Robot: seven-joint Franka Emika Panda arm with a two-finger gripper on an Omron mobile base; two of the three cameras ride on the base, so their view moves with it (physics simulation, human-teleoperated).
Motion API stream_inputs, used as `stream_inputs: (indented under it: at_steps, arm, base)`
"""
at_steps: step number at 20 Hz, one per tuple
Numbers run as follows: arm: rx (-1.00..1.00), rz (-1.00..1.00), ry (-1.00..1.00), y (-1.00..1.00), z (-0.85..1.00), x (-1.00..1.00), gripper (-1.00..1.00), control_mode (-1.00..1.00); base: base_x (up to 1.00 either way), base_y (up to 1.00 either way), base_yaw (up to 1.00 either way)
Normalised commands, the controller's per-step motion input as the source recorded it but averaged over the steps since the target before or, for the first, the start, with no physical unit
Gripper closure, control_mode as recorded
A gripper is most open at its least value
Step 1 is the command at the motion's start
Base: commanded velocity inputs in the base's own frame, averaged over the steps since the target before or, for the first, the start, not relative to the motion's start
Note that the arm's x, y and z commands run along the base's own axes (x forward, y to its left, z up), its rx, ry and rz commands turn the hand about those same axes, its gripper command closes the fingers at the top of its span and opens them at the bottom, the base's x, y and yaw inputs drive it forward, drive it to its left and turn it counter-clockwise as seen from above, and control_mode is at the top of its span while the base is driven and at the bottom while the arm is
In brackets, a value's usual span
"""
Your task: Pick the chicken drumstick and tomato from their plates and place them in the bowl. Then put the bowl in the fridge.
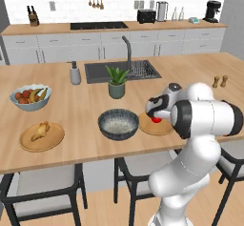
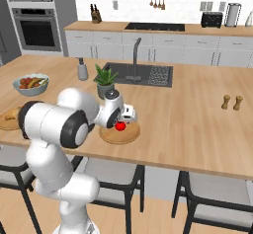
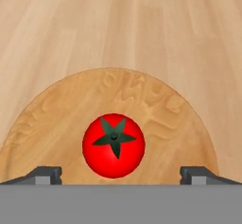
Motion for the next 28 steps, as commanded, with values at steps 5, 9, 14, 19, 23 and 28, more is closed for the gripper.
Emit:
stream_inputs:
  at_steps: [5,9,14,19,23,28]
  arm:
    - [0.00,0.00,0.01,0.00,-0.35,0.06,-1.00,-1.00]
    - [0.00,0.01,0.00,0.00,-0.28,0.18,-1.00,-1.00]
    - [0.00,0.05,0.00,0.00,-0.23,0.37,-1.00,-1.00]
    - [0.00,0.06,0.00,-0.01,-0.21,0.00,-1.00,-1.00]
    - [0.02,0.06,0.00,-0.02,-0.16,-0.06,1.00,-1.00]
    - [0.05,0.07,0.00,0.13,0.44,-0.32,1.00,-1.00]
  base:
    - [0.00,0.00,0.00]
    - [0.00,0.00,0.00]
    - [0.00,0.00,0.00]
    - [0.00,0.00,0.00]
    - [0.00,0.00,0.00]
    - [0.00,0.00,0.00]
